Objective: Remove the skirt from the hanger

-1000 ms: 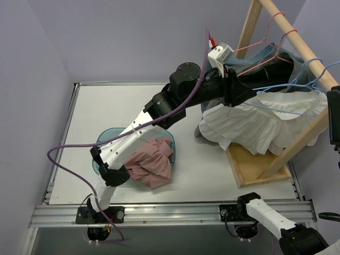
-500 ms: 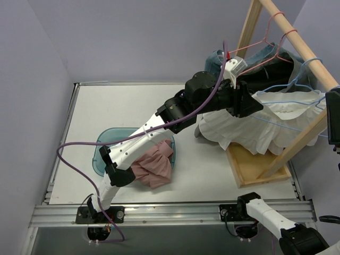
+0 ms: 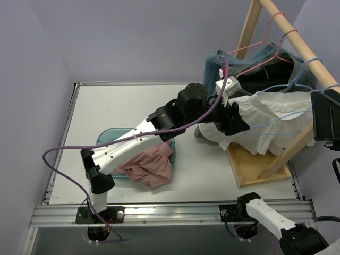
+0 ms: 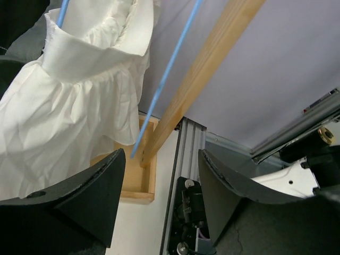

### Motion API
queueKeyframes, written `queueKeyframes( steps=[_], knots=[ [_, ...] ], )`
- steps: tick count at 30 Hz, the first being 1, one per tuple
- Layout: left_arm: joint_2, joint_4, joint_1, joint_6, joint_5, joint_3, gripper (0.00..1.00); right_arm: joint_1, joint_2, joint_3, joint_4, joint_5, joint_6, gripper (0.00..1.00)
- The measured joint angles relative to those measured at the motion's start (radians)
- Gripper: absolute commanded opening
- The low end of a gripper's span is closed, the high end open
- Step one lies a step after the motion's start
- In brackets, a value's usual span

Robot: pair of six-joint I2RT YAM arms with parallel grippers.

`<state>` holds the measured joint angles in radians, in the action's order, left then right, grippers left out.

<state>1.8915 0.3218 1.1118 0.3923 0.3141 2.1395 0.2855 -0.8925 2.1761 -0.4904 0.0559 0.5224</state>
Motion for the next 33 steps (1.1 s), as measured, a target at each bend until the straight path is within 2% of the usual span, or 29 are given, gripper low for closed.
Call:
queueKeyframes(
  steps=[4,7,10,14,18,23,33],
  knots=[
    [-0.087,-0.025,-0.001,-0.078,0.008,-0.078,0.68,0.004,0.000,-0.017,-0.027,-0.009,0.000,0.83],
    [-0.123,-0.006,-0.014,-0.156,0.012,-0.064,0.65,0.004,0.000,-0.017,-0.039,-0.013,-0.001,0.83],
    [-0.101,0.075,-0.055,-0.238,0.050,0.053,0.63,0.004,0.000,-0.016,-0.039,-0.016,-0.001,0.83],
    [-0.026,0.180,-0.108,-0.384,0.119,0.262,0.67,0.004,0.000,-0.016,-0.040,-0.014,0.000,0.83],
    [0.027,0.244,-0.117,-0.488,0.174,0.340,0.69,0.004,0.000,-0.016,-0.041,-0.013,0.000,0.83],
    [0.098,0.264,-0.149,-0.531,0.241,0.343,0.69,0.004,0.000,-0.016,-0.042,-0.010,0.000,0.83],
    [0.243,0.264,-0.169,-0.534,0.277,0.362,0.68,0.005,0.000,-0.006,-0.053,-0.004,-0.003,0.82]
  ],
)
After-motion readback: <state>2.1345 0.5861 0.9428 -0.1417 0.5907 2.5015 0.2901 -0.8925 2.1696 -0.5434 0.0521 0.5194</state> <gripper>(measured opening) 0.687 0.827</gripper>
